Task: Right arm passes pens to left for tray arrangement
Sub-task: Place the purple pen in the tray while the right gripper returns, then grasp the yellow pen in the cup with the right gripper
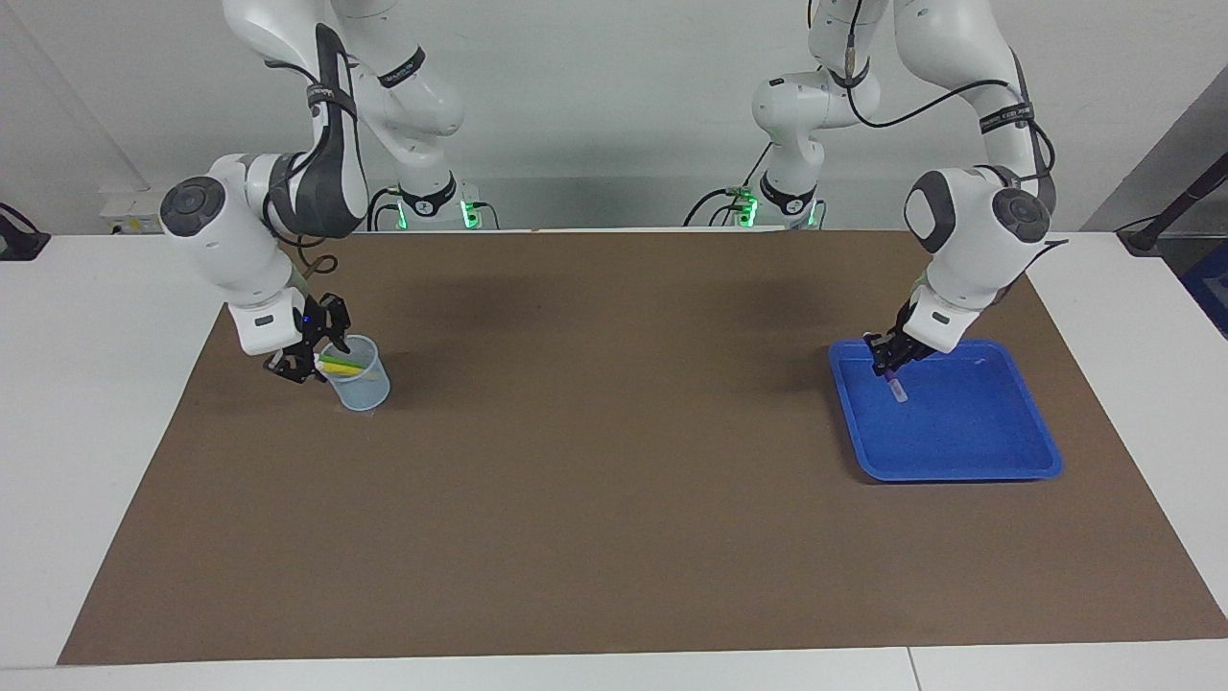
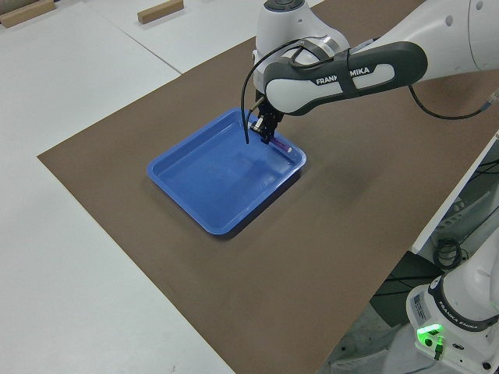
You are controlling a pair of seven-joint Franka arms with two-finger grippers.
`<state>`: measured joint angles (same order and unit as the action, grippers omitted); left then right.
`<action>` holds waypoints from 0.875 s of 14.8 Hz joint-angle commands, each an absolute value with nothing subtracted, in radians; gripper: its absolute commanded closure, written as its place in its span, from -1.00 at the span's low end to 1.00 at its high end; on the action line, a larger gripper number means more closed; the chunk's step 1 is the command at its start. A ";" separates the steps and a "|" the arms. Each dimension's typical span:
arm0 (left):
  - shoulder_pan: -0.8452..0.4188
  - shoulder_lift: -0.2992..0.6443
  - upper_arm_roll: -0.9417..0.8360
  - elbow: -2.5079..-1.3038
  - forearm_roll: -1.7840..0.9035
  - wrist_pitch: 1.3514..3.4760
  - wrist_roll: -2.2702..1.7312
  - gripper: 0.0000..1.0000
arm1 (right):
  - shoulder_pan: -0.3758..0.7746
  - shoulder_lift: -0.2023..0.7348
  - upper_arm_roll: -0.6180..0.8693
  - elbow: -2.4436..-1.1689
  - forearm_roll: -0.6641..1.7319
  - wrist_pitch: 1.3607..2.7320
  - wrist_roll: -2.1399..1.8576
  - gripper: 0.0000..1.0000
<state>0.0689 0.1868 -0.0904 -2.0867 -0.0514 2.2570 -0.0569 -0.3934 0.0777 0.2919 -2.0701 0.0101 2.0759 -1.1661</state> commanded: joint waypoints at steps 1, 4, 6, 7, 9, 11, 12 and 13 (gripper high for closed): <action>0.080 0.244 -0.097 -2.065 -0.003 2.308 -0.049 1.00 | -0.411 0.091 0.305 -2.068 -0.009 2.085 -1.137 -0.10; 0.093 0.259 -0.097 -2.069 -0.002 2.338 -0.045 1.00 | -0.416 0.091 0.305 -2.066 -0.008 2.074 -1.134 -0.08; 0.097 0.278 -0.097 -2.077 -0.002 2.365 -0.023 1.00 | -0.428 0.091 0.305 -2.066 -0.008 2.068 -1.134 -0.06; 0.095 0.279 -0.097 -2.080 -0.002 2.378 -0.018 1.00 | -0.429 0.091 0.305 -2.066 -0.006 2.068 -1.134 -0.05; 0.094 0.284 -0.097 -2.082 -0.002 2.391 -0.020 1.00 | -0.434 0.091 0.305 -2.059 -0.006 2.068 -1.134 -0.04; 0.095 0.284 -0.097 -2.082 -0.003 2.391 -0.021 0.66 | -0.433 0.091 0.305 -2.059 -0.003 2.065 -1.117 0.02; 0.095 0.282 -0.097 -2.082 -0.002 2.384 -0.020 0.43 | -0.431 0.091 0.307 -2.057 -0.002 2.053 -1.088 0.04; 0.097 0.282 -0.097 -2.080 -0.003 2.378 -0.020 0.32 | -0.426 0.091 0.307 -2.056 -0.002 2.043 -1.057 0.04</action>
<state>0.0830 0.2615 -0.0898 -2.0849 -0.0211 2.3617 -0.0312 -0.4179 0.0855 0.2921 -2.0682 0.0101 2.0691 -1.1169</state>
